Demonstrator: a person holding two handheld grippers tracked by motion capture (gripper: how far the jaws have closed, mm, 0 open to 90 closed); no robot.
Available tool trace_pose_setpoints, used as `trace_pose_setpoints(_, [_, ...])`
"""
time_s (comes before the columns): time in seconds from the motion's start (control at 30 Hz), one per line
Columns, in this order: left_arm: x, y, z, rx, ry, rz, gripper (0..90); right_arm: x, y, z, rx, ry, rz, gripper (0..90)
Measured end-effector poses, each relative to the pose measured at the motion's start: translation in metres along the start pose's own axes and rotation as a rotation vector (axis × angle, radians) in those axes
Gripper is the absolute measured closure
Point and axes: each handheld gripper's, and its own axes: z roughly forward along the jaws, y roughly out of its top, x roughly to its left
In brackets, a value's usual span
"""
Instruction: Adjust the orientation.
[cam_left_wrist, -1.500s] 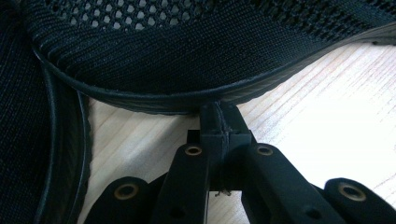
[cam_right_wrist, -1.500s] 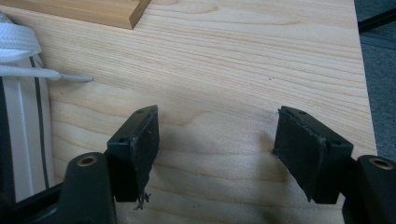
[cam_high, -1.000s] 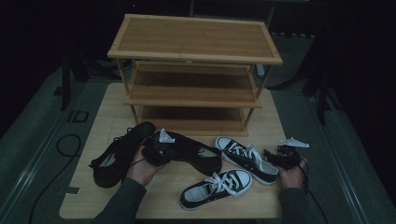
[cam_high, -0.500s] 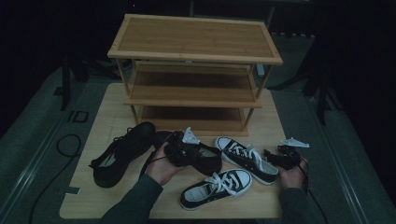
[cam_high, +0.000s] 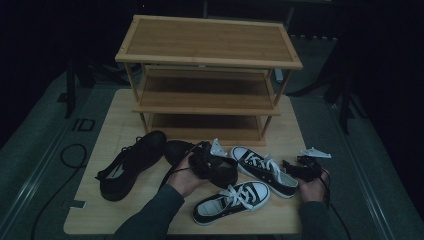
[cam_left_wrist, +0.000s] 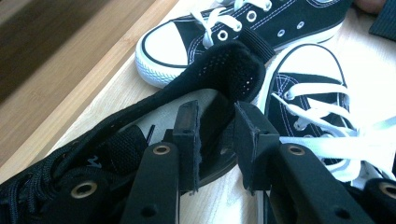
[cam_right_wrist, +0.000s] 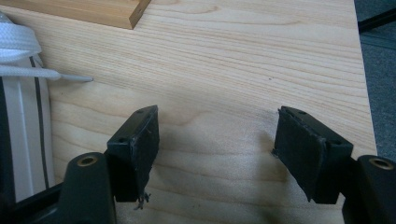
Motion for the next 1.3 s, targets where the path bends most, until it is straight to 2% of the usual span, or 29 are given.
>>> trace_pose_setpoints(0.33, [-0.004, 0.000, -0.001, -0.013, -0.033, 0.029, 66.6, 0.000, 0.000, 0.000, 0.000, 0.000, 0.000, 30.5])
trace_pose_setpoints(0.37, [-0.006, 0.000, 0.000, -0.018, -0.037, 0.018, 65.4, 0.000, 0.000, 0.000, 0.000, 0.000, 0.000, 30.5])
trace_pose_setpoints(0.47, [-0.008, 0.001, 0.003, -0.003, -0.026, 0.038, 64.8, 0.000, 0.000, 0.000, 0.001, -0.001, -0.002, 30.5])
trace_pose_setpoints(0.53, [-0.008, 0.002, 0.008, 0.008, -0.012, 0.037, 67.1, 0.000, 0.000, 0.000, 0.001, -0.001, -0.002, 30.5])
trace_pose_setpoints(0.67, [-0.010, 0.005, 0.016, 0.023, 0.004, 0.065, 74.8, 0.000, 0.000, 0.000, 0.001, -0.001, -0.002, 30.5])
trace_pose_setpoints(0.73, [-0.010, 0.006, 0.015, 0.031, 0.016, 0.079, 86.7, 0.000, 0.000, 0.000, 0.001, -0.001, -0.002, 30.5])
trace_pose_setpoints(0.8, [-0.008, 0.006, 0.012, 0.035, 0.006, 0.078, 87.8, 0.000, 0.000, 0.000, 0.001, -0.001, -0.002, 30.5])
trace_pose_setpoints(1.0, [-0.008, 0.002, -0.002, 0.012, 0.013, 0.075, 88.0, 0.000, 0.000, 0.000, 0.002, -0.001, -0.002, 30.5])
trace_pose_setpoints(1.3, [0.000, -0.011, -0.040, -0.035, 0.024, 0.040, 87.9, 0.000, 0.000, 0.000, 0.002, 0.000, -0.003, 30.5])
